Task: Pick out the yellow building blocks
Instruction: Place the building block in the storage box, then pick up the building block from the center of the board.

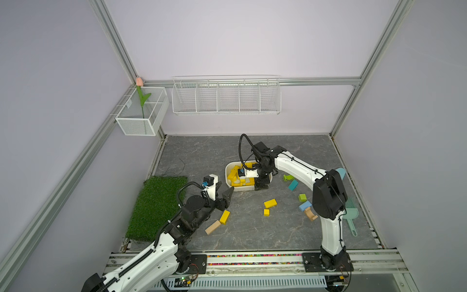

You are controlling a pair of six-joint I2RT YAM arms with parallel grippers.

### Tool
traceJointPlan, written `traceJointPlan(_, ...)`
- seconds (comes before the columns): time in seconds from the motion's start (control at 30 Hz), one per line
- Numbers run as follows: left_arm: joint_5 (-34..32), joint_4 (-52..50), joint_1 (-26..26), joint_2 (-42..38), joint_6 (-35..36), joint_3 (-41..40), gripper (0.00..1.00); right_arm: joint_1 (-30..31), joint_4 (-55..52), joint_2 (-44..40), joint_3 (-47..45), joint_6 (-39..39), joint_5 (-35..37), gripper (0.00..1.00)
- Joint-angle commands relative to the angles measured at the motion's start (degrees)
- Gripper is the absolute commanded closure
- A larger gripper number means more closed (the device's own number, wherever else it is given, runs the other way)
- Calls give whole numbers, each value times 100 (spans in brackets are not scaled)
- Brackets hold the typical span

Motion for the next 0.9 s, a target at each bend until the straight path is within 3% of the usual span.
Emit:
traceJointPlan(0.0, 10, 87, 45, -59, -103, -20, 31, 33, 331, -559, -207, 278, -104, 12)
traceJointPlan(0.13, 6, 77, 45, -59, -110, -19, 31, 54, 966, -1275, -699, 890, -246, 12)
traceJointPlan(0.33, -11, 67, 45, -68, -122, -24, 31, 64, 2559, -2888, -2079, 2425, -143, 12)
traceJointPlan(0.43, -9, 73, 45, -68, -117, -29, 31, 63, 3189, -3684, -2746, 3374, 415, 12)
traceJointPlan(0.5, -10, 74, 45, -59, -129, -27, 31, 40, 3235, -4076, -2937, 4032, 924, 12)
traceJointPlan(0.63, -12, 75, 45, -41, -129, -12, 31, -131, 2669, -4399, -2955, 5028, 1070, 11)
traceJointPlan(0.77, -8, 78, 45, -19, -119, -1, 31, -357, 2950, -4855, -3726, 6039, 93, 11)
traceJointPlan(0.87, -8, 65, 45, -17, -128, -1, 31, -388, 2448, -5063, -4162, 7801, 1175, 12)
